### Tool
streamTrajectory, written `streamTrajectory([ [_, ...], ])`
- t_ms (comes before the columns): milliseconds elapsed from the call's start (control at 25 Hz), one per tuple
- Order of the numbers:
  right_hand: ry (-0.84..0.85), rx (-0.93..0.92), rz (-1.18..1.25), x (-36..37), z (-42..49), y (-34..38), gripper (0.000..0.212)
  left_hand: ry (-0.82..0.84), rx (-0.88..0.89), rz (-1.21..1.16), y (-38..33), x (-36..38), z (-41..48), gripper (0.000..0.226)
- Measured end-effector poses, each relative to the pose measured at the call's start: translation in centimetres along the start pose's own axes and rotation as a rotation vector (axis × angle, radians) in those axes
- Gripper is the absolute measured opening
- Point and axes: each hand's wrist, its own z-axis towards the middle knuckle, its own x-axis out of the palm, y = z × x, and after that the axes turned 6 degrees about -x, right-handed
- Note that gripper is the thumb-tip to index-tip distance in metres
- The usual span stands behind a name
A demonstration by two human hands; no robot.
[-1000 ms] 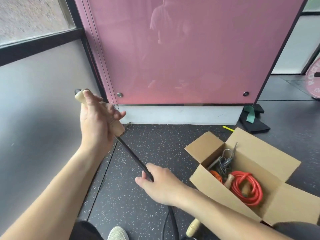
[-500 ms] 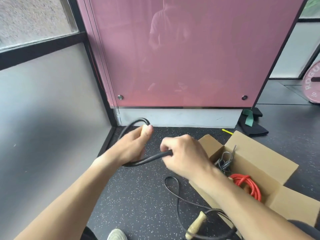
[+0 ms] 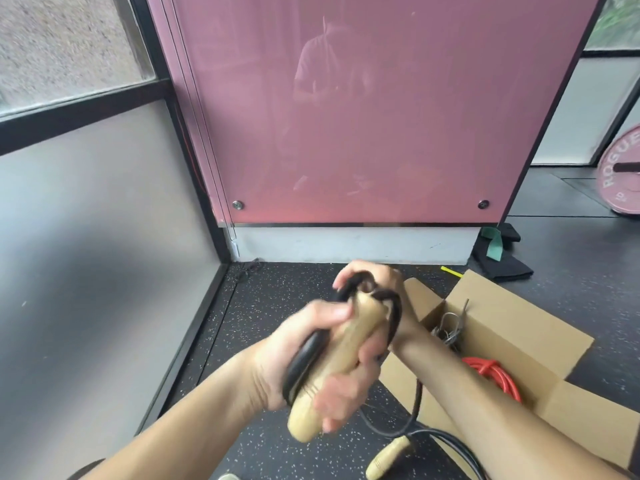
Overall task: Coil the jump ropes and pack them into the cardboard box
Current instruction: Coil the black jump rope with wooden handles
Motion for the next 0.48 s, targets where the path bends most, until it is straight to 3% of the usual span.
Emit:
streamTrajectory([
  [120, 0.272, 0.055, -0.041, 3.2, -1.9, 0.5, 0.024, -0.248, 0.396, -0.047, -2.5, -0.1, -0.1, 0.046],
  [240, 0.554, 0.149, -0.12, 5.8, -4.1, 0.4, 0.011, -0.782, 0.695, 0.062, -5.5, -2.0, -2.2, 0.043],
  [360, 0.556, 0.133, -0.122, 6.0, -4.4, 0.3, 0.011, -1.177, 0.76, 0.096, -6.8, -4.3, -4.4, 0.033],
  [480, 0.539, 0.109, -0.148, 5.0, -3.6, 0.8, 0.009, -1.379, 0.735, 0.136, -6.8, -5.4, -4.9, 0.037],
])
